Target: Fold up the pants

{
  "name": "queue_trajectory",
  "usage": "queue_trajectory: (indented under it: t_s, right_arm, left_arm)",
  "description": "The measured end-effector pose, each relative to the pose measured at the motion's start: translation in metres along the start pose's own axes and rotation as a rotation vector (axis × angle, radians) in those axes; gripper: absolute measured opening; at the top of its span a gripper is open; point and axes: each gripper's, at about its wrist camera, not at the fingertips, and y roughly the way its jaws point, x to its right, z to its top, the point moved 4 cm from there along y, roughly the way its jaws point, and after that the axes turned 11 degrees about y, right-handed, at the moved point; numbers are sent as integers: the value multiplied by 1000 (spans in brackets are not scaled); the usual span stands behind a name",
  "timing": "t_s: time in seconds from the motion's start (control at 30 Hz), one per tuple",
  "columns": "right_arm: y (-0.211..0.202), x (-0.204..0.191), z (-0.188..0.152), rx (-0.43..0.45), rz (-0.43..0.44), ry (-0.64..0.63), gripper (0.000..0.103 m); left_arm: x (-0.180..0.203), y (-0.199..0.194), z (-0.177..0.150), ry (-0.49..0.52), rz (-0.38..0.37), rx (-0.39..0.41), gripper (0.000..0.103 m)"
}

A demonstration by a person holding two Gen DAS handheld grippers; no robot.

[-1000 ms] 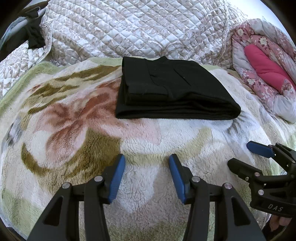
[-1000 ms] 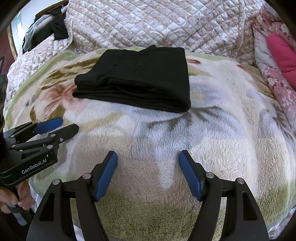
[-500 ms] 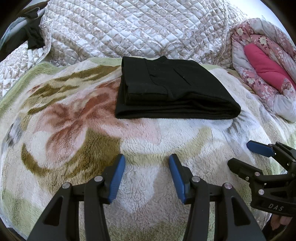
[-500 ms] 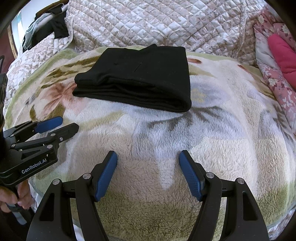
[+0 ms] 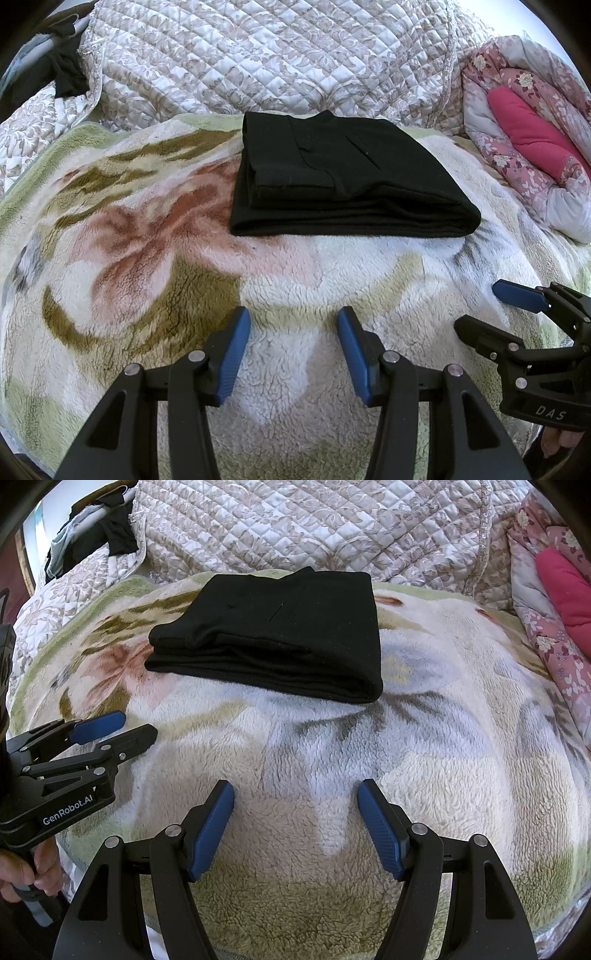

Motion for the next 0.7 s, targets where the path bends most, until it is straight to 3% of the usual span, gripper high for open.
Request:
queue_trajectory:
  t_s: [0.7]
  right_arm:
    - [0,0,-1,0,0,0,70]
  left_arm:
    - [1,1,0,4,4,-12,53]
